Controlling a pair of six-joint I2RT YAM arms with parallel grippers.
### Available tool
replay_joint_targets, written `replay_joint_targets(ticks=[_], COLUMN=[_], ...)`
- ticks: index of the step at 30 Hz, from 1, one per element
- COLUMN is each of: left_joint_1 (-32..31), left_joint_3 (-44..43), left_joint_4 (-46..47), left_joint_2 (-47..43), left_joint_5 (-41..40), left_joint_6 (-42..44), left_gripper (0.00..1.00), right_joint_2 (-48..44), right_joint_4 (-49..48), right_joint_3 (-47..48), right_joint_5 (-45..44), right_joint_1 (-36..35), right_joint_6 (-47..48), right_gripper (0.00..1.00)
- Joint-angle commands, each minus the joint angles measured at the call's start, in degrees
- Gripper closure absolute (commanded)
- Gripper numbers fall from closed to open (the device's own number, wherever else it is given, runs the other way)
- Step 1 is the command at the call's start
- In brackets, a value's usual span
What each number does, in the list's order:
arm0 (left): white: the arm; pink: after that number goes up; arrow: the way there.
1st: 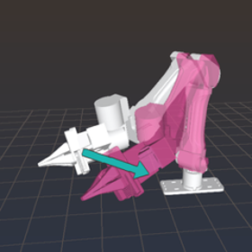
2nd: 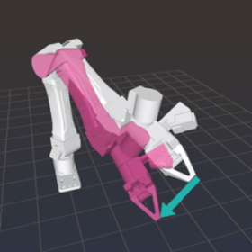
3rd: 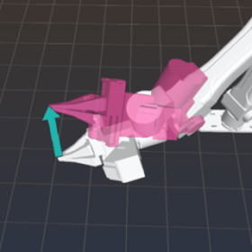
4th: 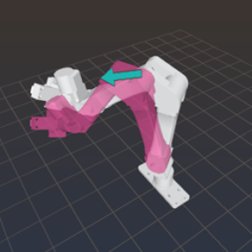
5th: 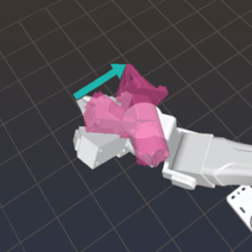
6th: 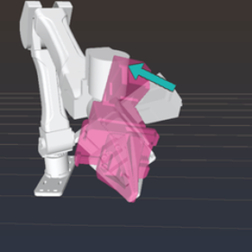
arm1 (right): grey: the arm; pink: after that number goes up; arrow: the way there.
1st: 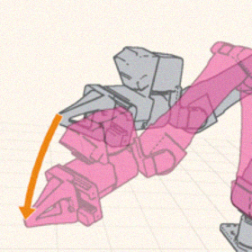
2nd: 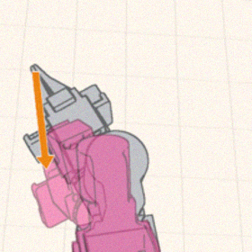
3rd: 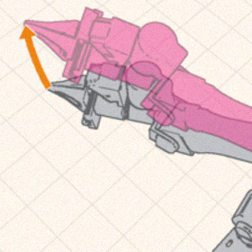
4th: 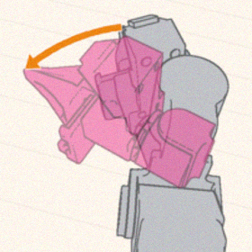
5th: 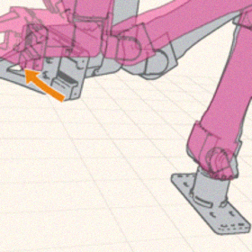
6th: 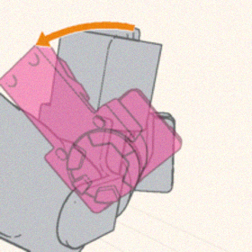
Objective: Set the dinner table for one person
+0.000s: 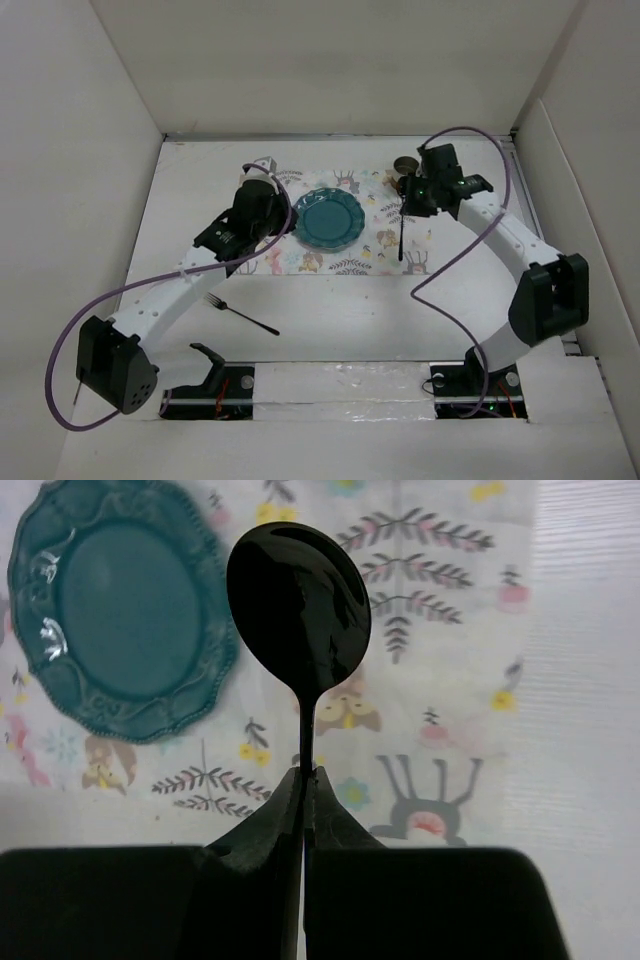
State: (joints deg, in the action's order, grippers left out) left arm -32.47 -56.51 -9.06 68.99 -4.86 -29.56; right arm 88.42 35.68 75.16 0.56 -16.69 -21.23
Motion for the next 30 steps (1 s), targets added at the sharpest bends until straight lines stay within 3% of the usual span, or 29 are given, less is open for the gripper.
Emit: replay_joint_targets(ticks=[1,9,13,18,20,21,22,24,30], left_joint_1=[1.52,3.64,3.64,3.64,3.64,6.86,6.89,9.25,9.79], left_joint_3=[-2.82,-1.23,0.52,0.88,0.44,-0.09,-0.09,-1.75,-11.94], left_joint_4=[-1.92,-12.54,-13.62,-16.68,-18.53,-20.54,-20.56,-20.48,-20.03], left_joint_2=[-2.01,-3.34,-4.91,-5.71,-5.71,-5.71,-5.71,-6.5,-6.15], left_joint_5=[-5.59,-9.99,-9.03,-9.63,-9.73,-7.9,-7.88,-6.05,-6.47], left_joint_6=[-5.32,-12.0,-13.32,-14.29,-16.04,-16.49,-16.49,-15.45,-9.74], left_gripper=[0.89,0.9,0.89,0.85,0.89,0.93,0.93,0.93,0.82], right_joint_2=[5.96,23.08,28.8,31.02,31.72,31.72,31.72,29.89,19.81], right_joint_4=[-1.93,-4.04,-2.81,-4.21,-4.22,-4.74,-4.74,-4.83,-4.13], right_joint_3=[2.97,14.31,18.7,19.15,19.5,19.5,19.5,18.98,17.31], right_joint_5=[4.1,4.28,3.4,1.73,1.47,1.03,1.02,0.32,-0.2], right_joint_1=[-1.86,-3.08,-2.57,-2.56,-2.03,-2.03,-2.03,-2.03,-5.44], right_joint_6=[2.42,3.21,2.61,1.72,1.46,1.46,1.46,1.54,2.25], right_gripper=[1.0,1.0,1.0,1.0,0.99,0.87,0.87,0.63,0.5])
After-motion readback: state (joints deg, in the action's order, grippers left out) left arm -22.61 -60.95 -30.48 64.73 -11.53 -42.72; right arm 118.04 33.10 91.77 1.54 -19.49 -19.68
